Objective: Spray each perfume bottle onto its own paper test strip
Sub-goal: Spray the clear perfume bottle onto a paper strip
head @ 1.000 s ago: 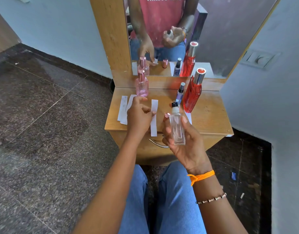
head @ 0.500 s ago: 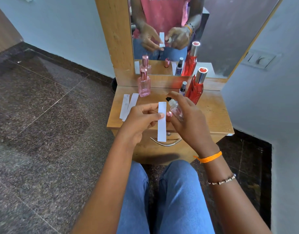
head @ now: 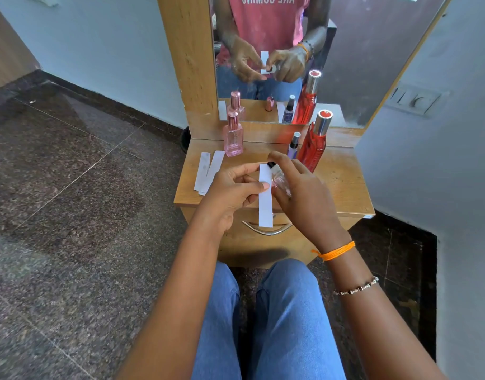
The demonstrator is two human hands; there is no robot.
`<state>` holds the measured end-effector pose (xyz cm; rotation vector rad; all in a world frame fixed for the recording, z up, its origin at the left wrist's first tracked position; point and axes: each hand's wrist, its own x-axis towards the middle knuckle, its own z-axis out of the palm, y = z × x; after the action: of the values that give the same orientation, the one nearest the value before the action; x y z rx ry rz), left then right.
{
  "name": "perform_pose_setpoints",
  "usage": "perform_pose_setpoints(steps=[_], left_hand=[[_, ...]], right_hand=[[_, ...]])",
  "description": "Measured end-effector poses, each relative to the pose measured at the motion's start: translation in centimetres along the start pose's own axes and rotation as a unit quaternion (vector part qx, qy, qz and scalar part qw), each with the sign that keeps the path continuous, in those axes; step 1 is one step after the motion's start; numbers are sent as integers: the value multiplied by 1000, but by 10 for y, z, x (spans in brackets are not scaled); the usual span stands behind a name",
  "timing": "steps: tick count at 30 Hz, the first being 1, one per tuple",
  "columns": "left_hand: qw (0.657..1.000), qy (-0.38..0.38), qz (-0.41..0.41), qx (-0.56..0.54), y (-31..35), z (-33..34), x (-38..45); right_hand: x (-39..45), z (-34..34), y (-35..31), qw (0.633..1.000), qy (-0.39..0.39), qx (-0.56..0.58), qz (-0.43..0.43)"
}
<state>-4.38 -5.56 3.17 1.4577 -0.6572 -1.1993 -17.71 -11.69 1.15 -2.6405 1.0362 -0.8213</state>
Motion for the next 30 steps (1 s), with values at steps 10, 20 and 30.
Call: perform_pose_setpoints(steps=[10,20,30], left_hand=[[1000,8,12,20,-1,-2,-2],[998,46,12,44,-12,-9,3],[989,83,19,120,-25,-6,24]], right_hand=[[-3,6,1,1000,-4,7,10],[-16,21,5,940,128,262,176],[-6,48,-1,929,109,250,248]])
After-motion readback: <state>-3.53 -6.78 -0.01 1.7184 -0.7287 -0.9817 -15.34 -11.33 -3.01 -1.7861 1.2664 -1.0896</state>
